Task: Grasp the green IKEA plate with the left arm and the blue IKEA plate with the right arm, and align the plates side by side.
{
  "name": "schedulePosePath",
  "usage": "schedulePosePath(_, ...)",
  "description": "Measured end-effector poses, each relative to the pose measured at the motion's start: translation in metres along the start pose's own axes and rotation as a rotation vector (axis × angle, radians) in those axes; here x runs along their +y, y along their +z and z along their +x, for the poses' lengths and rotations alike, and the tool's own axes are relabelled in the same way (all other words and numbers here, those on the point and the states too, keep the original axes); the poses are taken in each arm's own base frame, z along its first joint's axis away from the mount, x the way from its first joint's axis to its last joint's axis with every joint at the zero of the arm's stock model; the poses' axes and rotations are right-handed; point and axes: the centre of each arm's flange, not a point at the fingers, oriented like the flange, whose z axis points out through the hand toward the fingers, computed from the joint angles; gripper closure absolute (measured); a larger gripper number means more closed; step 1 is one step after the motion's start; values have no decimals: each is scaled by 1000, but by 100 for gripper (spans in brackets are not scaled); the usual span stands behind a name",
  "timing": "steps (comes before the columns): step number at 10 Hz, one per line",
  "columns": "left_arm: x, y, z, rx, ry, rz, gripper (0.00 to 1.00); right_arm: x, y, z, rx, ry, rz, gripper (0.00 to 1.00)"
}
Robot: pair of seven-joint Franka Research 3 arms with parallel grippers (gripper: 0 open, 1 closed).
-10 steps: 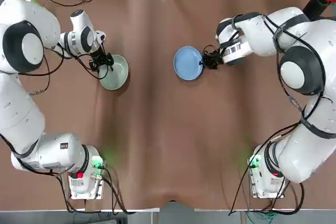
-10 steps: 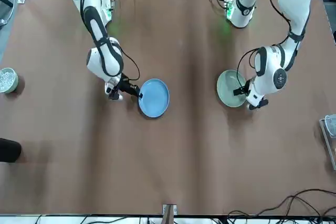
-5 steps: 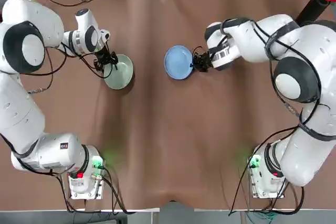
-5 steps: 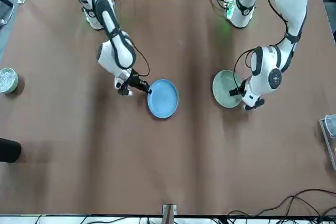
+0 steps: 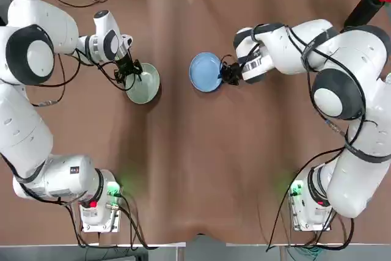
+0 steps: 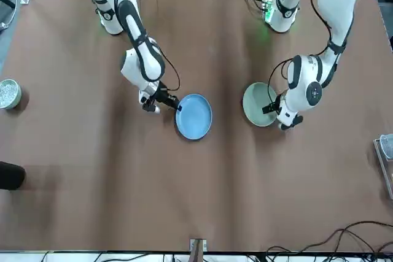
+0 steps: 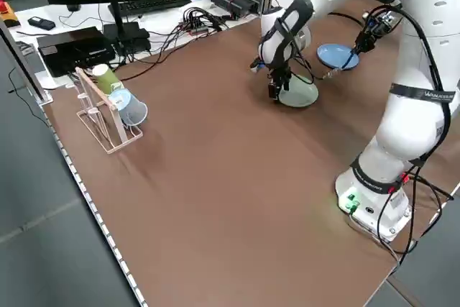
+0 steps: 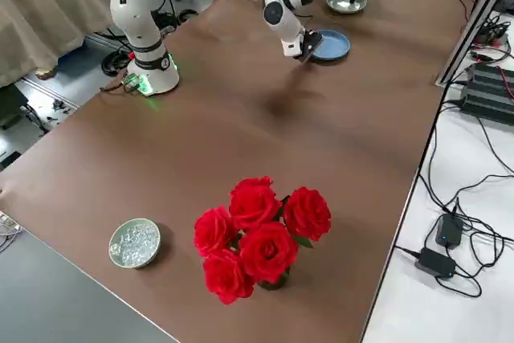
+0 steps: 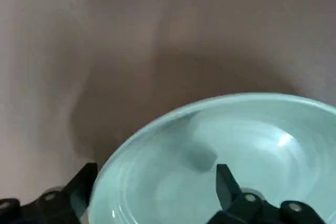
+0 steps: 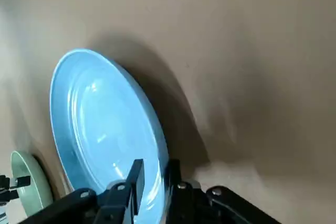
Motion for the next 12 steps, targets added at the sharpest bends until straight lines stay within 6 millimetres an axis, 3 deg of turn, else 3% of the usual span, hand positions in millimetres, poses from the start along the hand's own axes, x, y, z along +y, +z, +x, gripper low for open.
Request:
schedulePosePath(5, 4, 7, -11, -63, -74, 33, 0, -12, 2, 2, 7, -4, 18, 74)
schedulePosePath(12, 14, 11, -19, -80, -134, 53, 0, -28, 30, -1, -4, -63, 30, 75)
